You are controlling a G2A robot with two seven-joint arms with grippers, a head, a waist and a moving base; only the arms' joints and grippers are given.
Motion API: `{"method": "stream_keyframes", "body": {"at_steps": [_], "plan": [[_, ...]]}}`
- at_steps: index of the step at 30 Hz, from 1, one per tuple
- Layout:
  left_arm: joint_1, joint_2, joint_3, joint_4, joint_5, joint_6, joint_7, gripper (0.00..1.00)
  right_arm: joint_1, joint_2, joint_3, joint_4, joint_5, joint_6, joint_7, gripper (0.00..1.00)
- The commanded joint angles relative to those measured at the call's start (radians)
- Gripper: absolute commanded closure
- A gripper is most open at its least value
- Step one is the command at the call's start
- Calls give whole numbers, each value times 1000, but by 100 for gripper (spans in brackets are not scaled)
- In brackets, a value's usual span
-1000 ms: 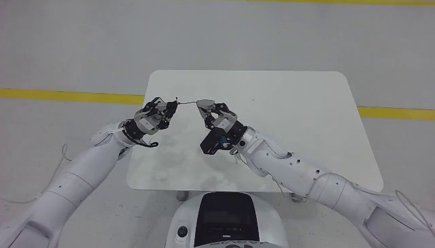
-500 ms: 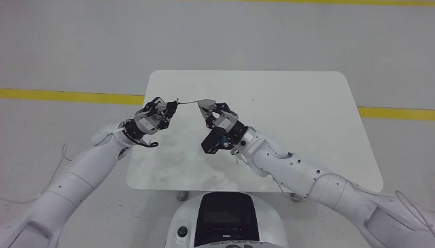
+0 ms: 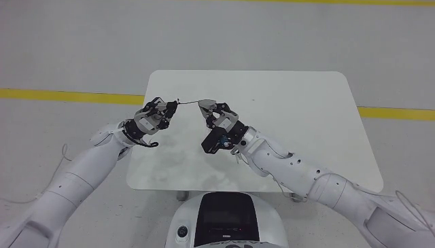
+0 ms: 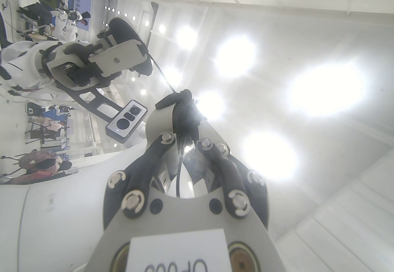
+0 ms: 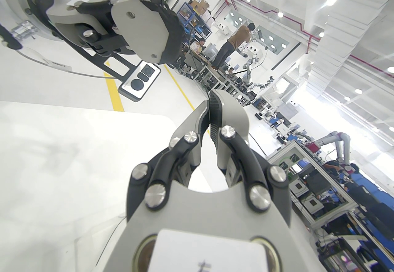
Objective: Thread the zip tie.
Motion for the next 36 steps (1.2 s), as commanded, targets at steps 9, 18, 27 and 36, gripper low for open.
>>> {"method": "stream_keyframes", "body": {"at_steps": [9, 18, 27, 36], "plan": [[0, 0, 0, 0, 0, 0, 0, 100, -7, 0, 5, 5, 0, 0, -2, 100], [0, 0, 0, 0, 0, 0, 0, 100, -12, -2, 10, 10, 0, 0, -4, 100], [0, 0, 0, 0, 0, 0, 0, 100, -20, -1, 19, 13, 0, 0, -5, 100], [0, 0, 0, 0, 0, 0, 0, 100, -25, -1, 21, 15, 0, 0, -2, 100]]}}
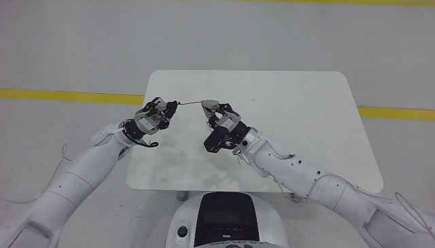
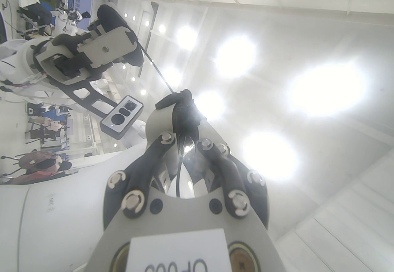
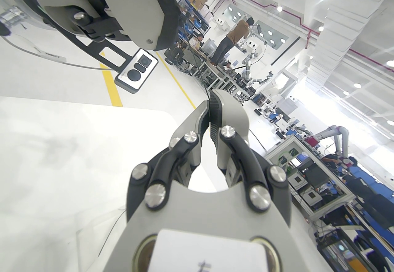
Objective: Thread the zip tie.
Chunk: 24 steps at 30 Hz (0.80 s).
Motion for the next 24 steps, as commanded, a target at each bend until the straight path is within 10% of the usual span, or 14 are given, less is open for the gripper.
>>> {"method": "stream_keyframes", "body": {"at_steps": [1, 24], "plan": [[0, 0, 0, 0, 0, 0, 0, 100, -1, 0, 0, 1, 0, 0, 0, 100], [0, 0, 0, 0, 0, 0, 0, 100, -14, -3, 17, 10, 0, -7, 0, 100]]}}
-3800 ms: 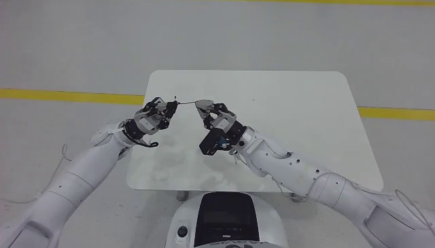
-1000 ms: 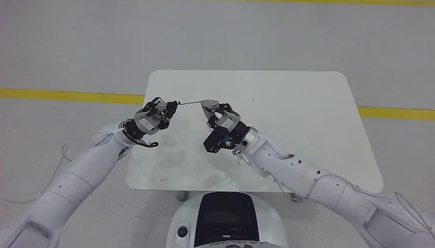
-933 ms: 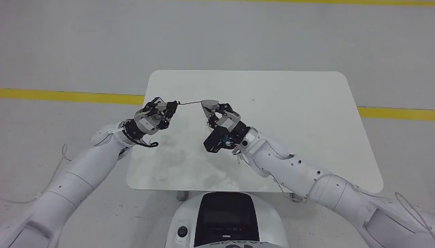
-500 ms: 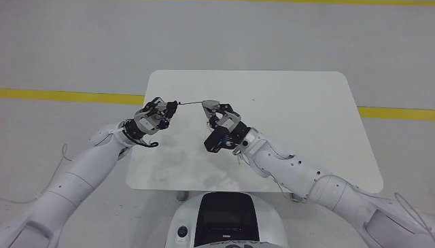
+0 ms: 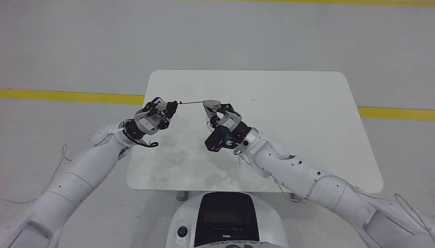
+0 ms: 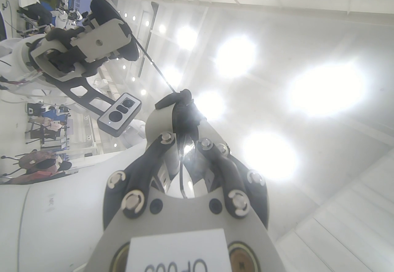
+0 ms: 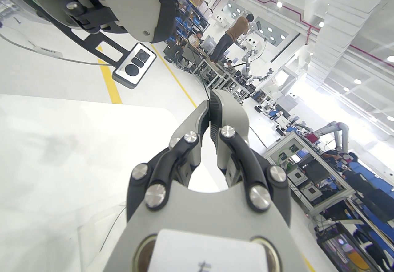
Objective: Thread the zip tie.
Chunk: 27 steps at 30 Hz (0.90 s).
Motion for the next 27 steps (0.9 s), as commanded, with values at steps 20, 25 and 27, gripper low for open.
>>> {"method": "stream_keyframes", "body": {"at_steps": [20, 25, 27], "plan": [[0, 0, 0, 0, 0, 0, 0, 100, -1, -3, 0, 4, 0, -3, 0, 100], [0, 0, 0, 0, 0, 0, 0, 100, 1, -5, -2, 5, 0, -9, -1, 100], [0, 0, 0, 0, 0, 0, 0, 100, 3, -6, -3, 7, 0, -11, -2, 100]]}}
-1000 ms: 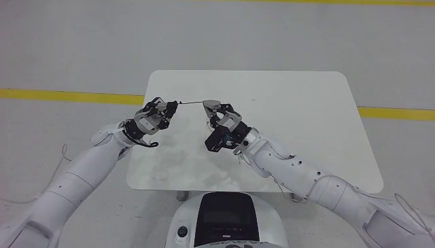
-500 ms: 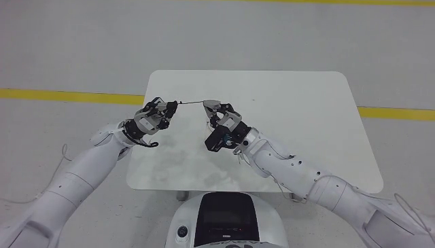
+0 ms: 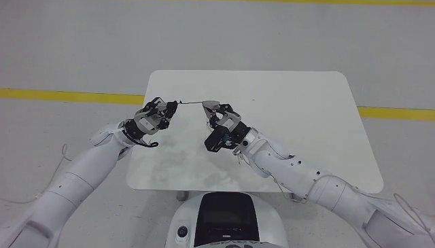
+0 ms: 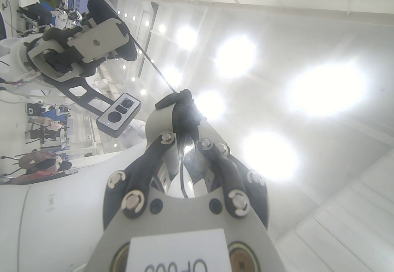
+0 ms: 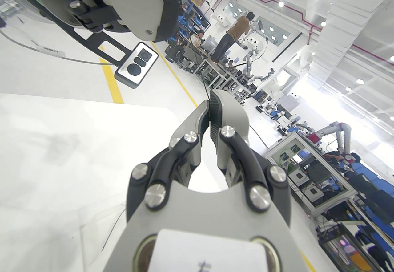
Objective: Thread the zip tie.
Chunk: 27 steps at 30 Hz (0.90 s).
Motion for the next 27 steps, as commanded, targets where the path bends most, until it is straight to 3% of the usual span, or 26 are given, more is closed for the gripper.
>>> {"method": "stream_keyframes", "body": {"at_steps": [1, 9, 12, 27], "plan": [[0, 0, 0, 0, 0, 0, 0, 100, 1, -1, -1, 1, 0, -2, 0, 100], [1, 0, 0, -2, 1, 0, 6, 100, 4, -6, -2, 8, 0, -8, -1, 100], [12, -1, -17, -20, 9, 2, 35, 100, 4, -8, -1, 10, 0, -7, -1, 100], [51, -11, -87, -23, 45, 28, 47, 100, -4, -6, 14, 13, 0, -7, -4, 100]]}}
